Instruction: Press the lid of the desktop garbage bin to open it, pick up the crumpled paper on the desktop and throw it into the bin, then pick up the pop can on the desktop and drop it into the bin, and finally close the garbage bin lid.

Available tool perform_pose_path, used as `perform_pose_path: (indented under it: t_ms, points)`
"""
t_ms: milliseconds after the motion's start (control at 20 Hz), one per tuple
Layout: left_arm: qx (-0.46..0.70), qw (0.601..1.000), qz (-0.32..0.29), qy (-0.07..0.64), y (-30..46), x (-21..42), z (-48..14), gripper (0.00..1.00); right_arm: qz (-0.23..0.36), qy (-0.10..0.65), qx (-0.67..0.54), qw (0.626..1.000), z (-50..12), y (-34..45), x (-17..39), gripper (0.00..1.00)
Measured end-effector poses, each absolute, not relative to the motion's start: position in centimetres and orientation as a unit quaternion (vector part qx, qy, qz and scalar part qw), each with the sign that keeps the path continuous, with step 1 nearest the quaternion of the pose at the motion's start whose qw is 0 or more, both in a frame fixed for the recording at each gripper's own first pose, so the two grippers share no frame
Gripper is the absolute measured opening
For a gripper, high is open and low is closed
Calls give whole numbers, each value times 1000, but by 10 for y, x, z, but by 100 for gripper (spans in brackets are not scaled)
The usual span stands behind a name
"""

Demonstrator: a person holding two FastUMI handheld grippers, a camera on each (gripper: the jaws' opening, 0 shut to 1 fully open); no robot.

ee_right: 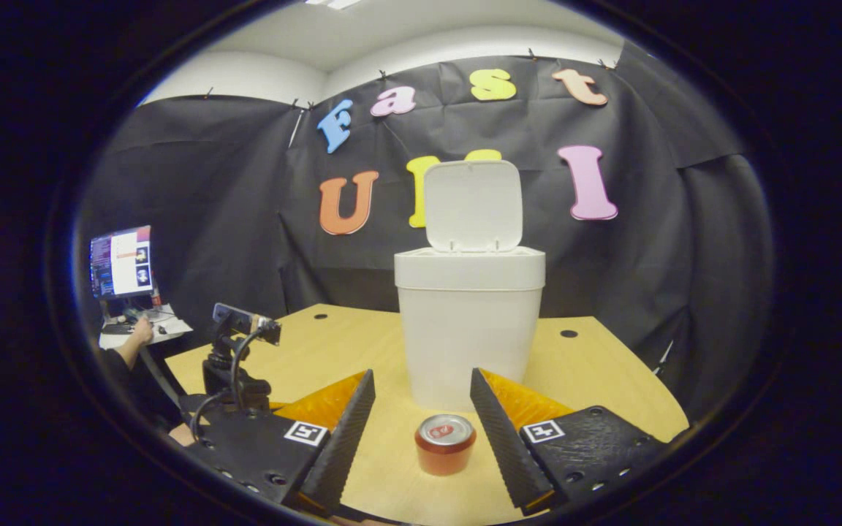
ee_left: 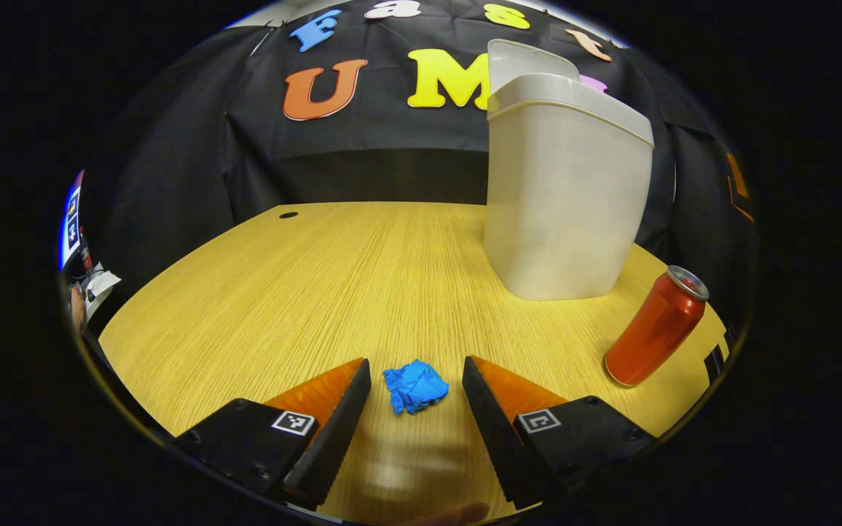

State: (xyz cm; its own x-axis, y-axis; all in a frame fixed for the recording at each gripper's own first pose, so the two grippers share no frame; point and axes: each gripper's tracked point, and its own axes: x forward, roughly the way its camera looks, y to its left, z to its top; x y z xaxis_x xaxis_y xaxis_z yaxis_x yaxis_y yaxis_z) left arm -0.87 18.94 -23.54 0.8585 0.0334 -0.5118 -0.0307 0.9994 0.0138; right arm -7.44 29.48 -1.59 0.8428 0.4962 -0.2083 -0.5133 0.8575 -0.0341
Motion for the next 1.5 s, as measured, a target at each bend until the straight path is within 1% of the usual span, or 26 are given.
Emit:
perform_pose_path:
  t_ms: [50,100,200,300,350,400,450,500,550,600,650,700,750,800,850,900,950,1050,1150,1250,1350,1400,1450,1500]
  points:
    - [4,963,18,269,188,-7,-241,83,268,100,-43,957,-18,301,-77,78]
    - [1,962,17,274,185,-6,-246,82,270,104,-41,956,-20,304,-79,82]
    - [-10,958,21,285,185,-8,-255,80,268,113,-42,956,-26,306,-78,82]
    - [-8,961,21,275,187,-4,-252,77,266,116,-48,956,-30,308,-78,82]
    - [-2,960,22,278,189,-3,-255,72,261,117,-52,957,-31,307,-76,82]
    - [5,961,21,277,189,-3,-252,70,257,120,-57,957,-34,306,-74,82]
    - [9,960,23,279,190,-5,-254,65,255,120,-60,958,-34,306,-74,82]
    - [5,960,25,279,192,-5,-254,61,252,119,-60,959,-33,306,-74,78]
    - [2,959,28,281,193,-6,-255,57,246,121,-61,960,-33,305,-74,78]
    - [-2,958,28,285,193,-7,-254,55,239,123,-62,961,-35,304,-73,82]
    - [-8,957,23,289,191,-9,-253,52,228,126,-65,963,-37,303,-71,82]
    - [-14,958,15,287,187,-10,-248,51,208,130,-72,967,-41,299,-69,82]
    - [-15,960,13,281,185,-11,-241,53,190,130,-82,970,-43,296,-69,82]
    - [-10,962,16,273,186,-11,-234,48,181,129,-87,971,-45,298,-73,82]
    - [-4,964,22,266,190,-11,-229,47,182,132,-87,970,-49,301,-79,80]
    - [-3,966,24,258,190,-12,-223,47,189,136,-83,969,-58,305,-87,83]
    - [-7,967,25,252,190,-12,-220,47,185,140,-79,970,-65,304,-92,82]
    - [-15,970,23,241,188,-11,-211,47,161,139,-74,974,-79,293,-97,83]
    - [-13,972,20,236,186,-10,-207,47,149,127,-64,979,-84,290,-99,84]
    - [-8,972,19,234,185,-11,-205,47,130,126,-54,982,-96,282,-92,84]
    - [-10,972,13,233,180,-13,-205,47,114,150,-57,980,-119,273,-80,84]
    - [-17,972,9,235,176,-15,-206,47,107,163,-62,979,-128,270,-75,87]
    - [-20,972,5,234,171,-16,-204,47,110,174,-57,977,-133,270,-73,87]
    - [-21,972,2,233,168,-15,-204,47,115,182,-49,975,-137,271,-70,86]
